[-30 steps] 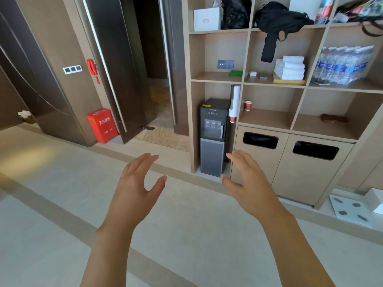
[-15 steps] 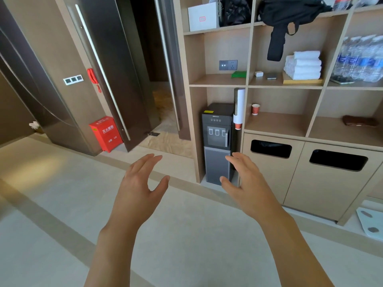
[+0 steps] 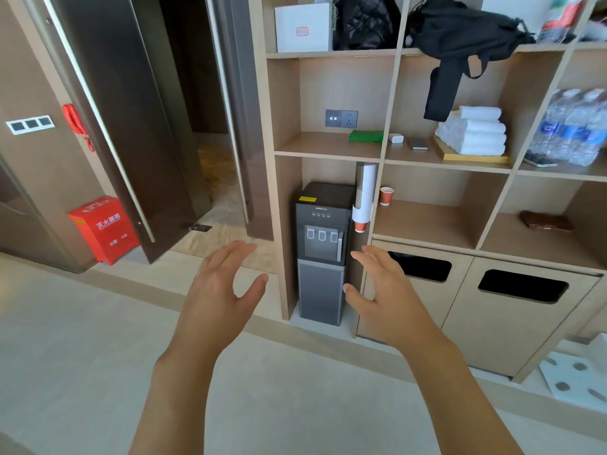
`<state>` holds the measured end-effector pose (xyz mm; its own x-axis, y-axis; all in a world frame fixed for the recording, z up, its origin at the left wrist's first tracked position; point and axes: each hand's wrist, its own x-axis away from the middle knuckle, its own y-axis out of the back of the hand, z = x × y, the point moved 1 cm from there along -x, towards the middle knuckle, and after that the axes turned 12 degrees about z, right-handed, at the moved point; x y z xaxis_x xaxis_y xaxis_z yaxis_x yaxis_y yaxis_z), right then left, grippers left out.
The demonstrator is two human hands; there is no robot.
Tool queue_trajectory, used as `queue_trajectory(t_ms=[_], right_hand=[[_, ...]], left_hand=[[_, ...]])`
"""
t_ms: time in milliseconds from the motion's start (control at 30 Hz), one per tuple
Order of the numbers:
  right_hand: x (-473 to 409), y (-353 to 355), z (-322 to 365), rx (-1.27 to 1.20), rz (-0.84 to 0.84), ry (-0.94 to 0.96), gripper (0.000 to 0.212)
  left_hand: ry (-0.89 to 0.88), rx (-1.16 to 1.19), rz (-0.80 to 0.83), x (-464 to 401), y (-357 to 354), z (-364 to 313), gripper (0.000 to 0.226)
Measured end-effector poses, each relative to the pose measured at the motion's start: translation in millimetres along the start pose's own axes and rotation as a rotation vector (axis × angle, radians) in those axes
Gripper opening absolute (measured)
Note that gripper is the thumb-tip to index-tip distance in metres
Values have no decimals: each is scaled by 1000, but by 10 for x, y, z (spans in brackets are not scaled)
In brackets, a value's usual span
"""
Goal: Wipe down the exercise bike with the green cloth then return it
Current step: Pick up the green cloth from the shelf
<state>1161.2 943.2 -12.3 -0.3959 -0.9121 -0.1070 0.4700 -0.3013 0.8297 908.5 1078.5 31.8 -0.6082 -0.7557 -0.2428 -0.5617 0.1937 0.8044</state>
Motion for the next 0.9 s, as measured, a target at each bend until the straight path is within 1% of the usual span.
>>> queue_trajectory(t_ms=[167,300,433,667,900], right_hand=[[-693,-176,196,-3,2,0,64],[-1137,-265,308,-13,30,-23,64],[-1550,-345,346,-4,51,6,63],[-2460,-443,227,-31,72,41,61],[-3641,-332,-14,-88,62,73,62]], left_hand=[[-9,29,4,-653,76,465,53],[-1,47,14,-1010,62,767,52],[9,62,6,-1360,6,1009,50],[19,48,-8,-2042,-82,1311,49],[11,-13,-8,-3161,-212,1391,51]])
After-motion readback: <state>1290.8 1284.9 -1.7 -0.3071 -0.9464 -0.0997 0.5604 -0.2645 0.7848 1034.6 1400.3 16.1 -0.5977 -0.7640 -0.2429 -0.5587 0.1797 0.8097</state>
